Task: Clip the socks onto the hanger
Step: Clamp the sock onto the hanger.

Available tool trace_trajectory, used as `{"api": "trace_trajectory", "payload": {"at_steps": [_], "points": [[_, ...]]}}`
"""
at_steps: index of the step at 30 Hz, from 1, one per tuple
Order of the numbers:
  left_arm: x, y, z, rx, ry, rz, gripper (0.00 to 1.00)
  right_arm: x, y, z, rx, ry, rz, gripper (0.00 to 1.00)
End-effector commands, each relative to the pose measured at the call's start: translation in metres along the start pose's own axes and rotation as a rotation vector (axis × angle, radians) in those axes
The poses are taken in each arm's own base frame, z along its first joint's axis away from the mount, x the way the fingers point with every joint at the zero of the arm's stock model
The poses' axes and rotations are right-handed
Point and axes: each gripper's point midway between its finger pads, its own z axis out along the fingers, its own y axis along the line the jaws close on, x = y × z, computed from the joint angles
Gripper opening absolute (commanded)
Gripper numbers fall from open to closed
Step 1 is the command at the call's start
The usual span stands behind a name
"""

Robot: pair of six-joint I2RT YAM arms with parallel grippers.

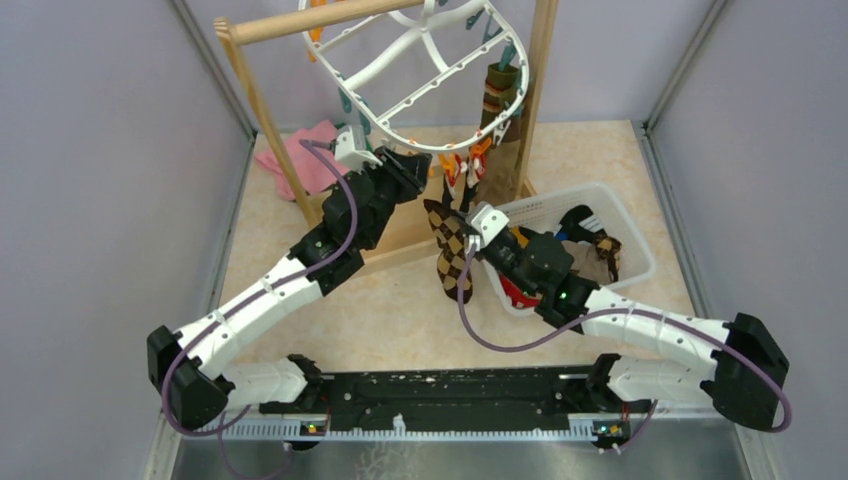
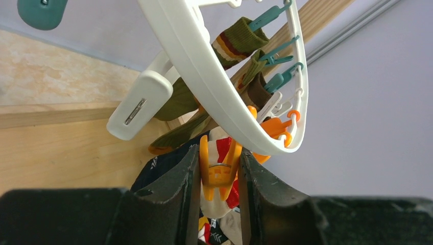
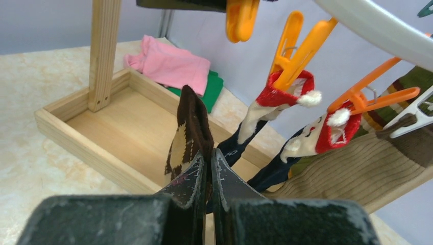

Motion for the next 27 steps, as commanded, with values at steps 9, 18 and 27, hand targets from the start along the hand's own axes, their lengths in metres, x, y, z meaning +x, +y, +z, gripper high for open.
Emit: {"api": "trace_trajectory", "payload": {"at_steps": [9,18,27], "points": [[0.001,-0.004,-0.013,0.07,0.028,0.063,0.0,-0.062,-0.002,0.02,-0.153,-0.089,0.152,0.0],[0.006,-0.005,-0.016,0.104,0.043,0.055,0.0,-0.064,-0.009,0.038,-0.129,-0.08,0.229,0.0],[0.009,-0.006,-0.016,0.116,0.053,0.05,0.0,-0.065,-0.015,0.042,-0.11,-0.103,0.263,0.0]]}}
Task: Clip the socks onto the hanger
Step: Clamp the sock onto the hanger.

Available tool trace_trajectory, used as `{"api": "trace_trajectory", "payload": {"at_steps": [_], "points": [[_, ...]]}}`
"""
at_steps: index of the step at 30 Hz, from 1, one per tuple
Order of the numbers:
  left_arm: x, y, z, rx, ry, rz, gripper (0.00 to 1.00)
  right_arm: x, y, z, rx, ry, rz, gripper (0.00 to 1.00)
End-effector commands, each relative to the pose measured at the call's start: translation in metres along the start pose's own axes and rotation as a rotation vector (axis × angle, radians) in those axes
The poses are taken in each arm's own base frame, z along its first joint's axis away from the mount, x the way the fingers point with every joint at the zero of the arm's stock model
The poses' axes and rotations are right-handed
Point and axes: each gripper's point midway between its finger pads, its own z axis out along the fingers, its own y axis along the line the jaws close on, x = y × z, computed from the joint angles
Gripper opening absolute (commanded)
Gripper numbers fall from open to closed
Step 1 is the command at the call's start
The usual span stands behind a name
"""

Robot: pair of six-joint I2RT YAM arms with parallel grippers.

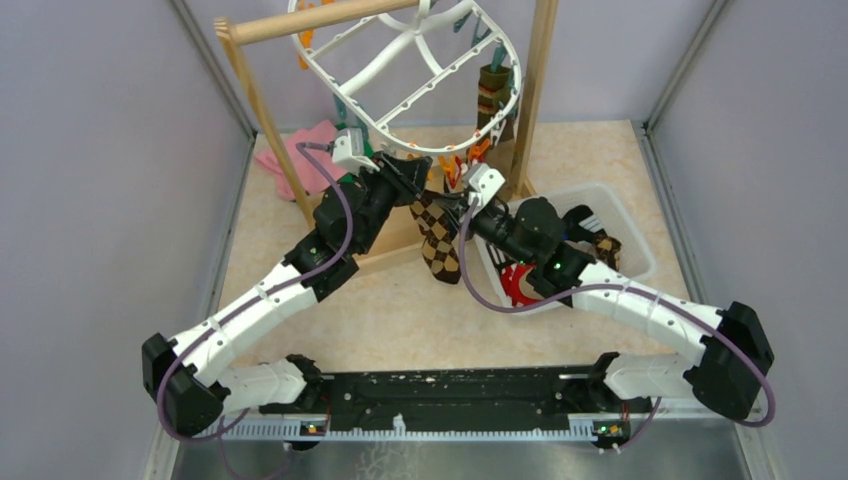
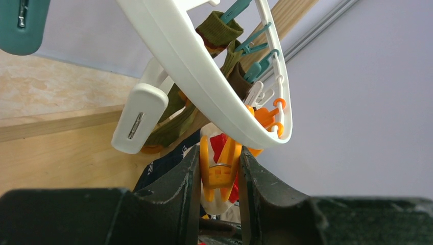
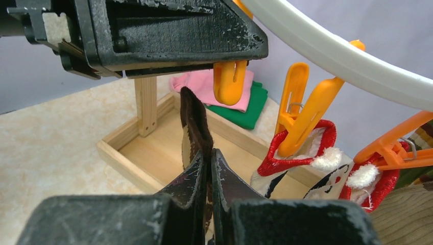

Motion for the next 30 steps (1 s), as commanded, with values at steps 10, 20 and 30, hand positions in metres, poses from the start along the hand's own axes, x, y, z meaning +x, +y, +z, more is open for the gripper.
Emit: {"api": "trace_trajectory", "payload": {"at_steps": [10,20,30], "points": [[0.01,-0.001,-0.007,0.036,0.041,0.008,0.0,-0.049,-0.009,0.005,-0.006,-0.178,0.112,0.0],[0.01,-0.006,-0.009,0.075,0.044,-0.012,0.0,-0.05,-0.02,0.001,0.01,-0.228,0.225,0.0],[0.007,-0.011,-0.012,0.101,0.04,-0.03,0.0,-0.039,-0.027,0.002,0.045,-0.212,0.275,0.0]]}}
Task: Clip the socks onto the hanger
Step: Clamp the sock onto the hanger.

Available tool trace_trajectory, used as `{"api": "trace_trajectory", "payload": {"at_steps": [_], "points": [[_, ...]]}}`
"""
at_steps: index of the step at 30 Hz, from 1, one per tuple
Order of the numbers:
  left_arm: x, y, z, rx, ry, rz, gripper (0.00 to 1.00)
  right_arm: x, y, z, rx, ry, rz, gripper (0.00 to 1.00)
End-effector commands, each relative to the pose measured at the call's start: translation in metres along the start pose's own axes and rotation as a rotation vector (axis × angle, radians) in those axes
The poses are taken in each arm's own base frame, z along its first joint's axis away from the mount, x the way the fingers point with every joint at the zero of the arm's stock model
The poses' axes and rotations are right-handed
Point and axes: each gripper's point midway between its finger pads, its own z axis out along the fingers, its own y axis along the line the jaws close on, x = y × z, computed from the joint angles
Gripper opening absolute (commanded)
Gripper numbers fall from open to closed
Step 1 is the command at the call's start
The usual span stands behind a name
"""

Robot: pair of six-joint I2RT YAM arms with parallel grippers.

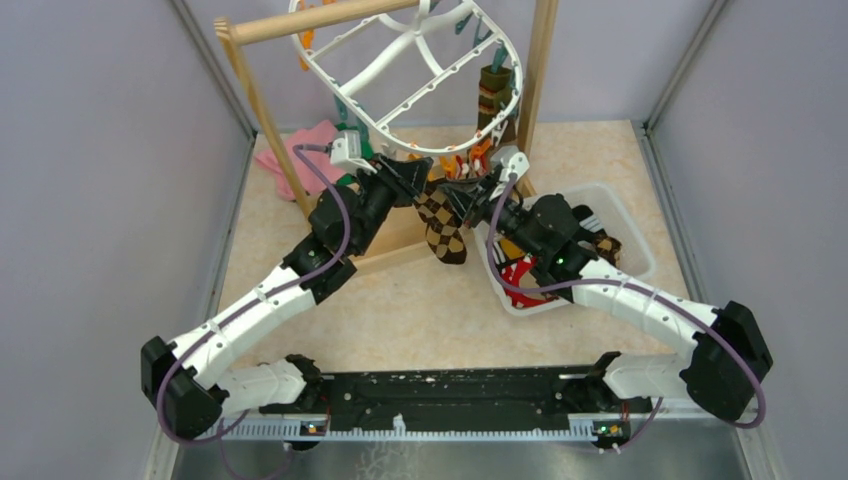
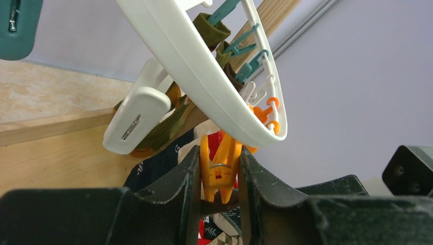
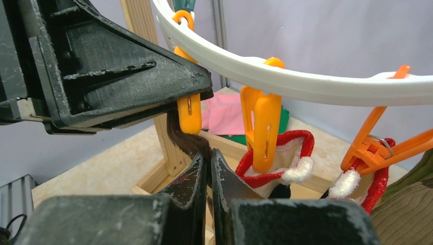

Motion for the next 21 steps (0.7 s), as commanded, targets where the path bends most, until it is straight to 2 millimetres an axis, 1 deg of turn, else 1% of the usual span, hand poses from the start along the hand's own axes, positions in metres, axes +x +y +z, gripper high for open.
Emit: {"api": "trace_trajectory", "payload": {"at_steps": [1,5,21], "points": [[0.0069,-0.0072,-0.0092,0.046,0.04,-0.019,0.0,-0.0143,-0.0043,0.0008,0.017,-0.059,0.029,0.0],[0.0063,-0.0094,-0.0101,0.06,0.038,-0.026,0.0,-0.0108,-0.0059,0.0002,0.02,-0.049,0.043,0.0],[0.0101,-0.016,-0.0115,0.118,0.052,-0.026,0.0,-0.0159,-0.0071,-0.0013,-0.003,-0.066,0.104,0.0]]}}
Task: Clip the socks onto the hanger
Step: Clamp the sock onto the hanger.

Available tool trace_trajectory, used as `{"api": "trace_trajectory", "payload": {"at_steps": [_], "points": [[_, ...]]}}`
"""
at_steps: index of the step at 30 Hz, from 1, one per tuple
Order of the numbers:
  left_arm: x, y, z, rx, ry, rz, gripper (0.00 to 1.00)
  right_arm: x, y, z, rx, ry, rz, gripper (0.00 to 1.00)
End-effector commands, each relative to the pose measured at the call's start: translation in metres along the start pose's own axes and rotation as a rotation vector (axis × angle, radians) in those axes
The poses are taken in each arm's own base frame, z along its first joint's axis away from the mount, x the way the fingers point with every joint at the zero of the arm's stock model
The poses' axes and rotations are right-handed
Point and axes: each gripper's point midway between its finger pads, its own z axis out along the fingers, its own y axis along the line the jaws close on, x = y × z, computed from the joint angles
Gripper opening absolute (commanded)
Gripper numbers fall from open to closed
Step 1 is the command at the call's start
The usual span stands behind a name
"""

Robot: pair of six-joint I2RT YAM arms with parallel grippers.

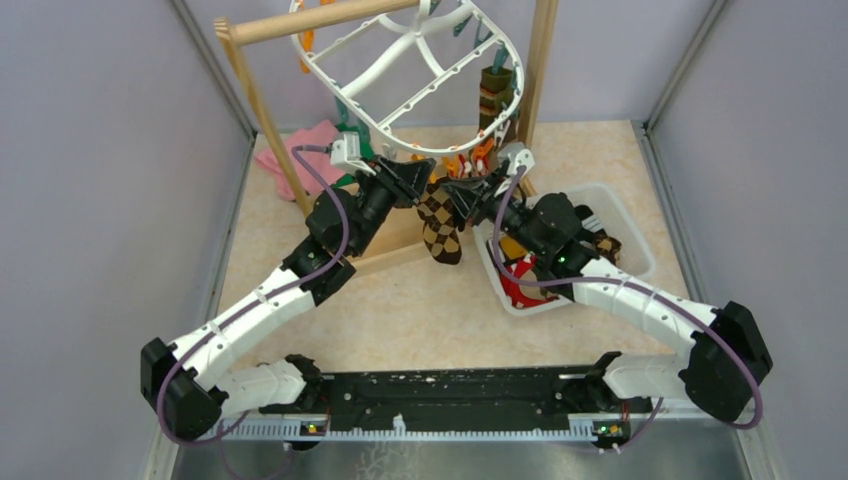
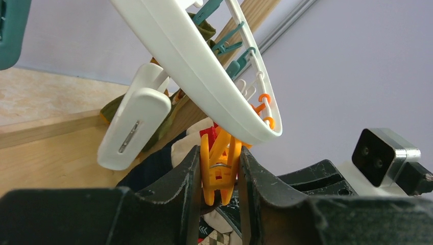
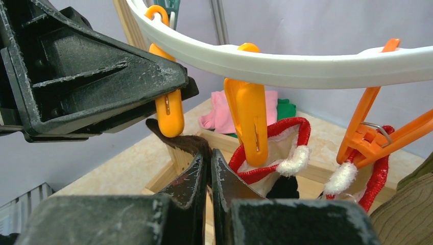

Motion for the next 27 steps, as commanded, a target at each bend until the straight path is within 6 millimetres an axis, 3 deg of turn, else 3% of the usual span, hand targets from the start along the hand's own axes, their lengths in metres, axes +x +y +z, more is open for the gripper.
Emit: {"api": "trace_trajectory", "payload": {"at_steps": [1,27], "points": [[0.0101,-0.0075,-0.0078,0.055,0.047,-0.009,0.0,-0.02,0.0018,0.001,-0.026,-0.066,0.033,0.0],[0.0184,-0.0135,-0.0058,0.137,0.064,0.021,0.0,-0.0204,0.0034,0.0027,-0.051,-0.05,0.165,0.0]]}}
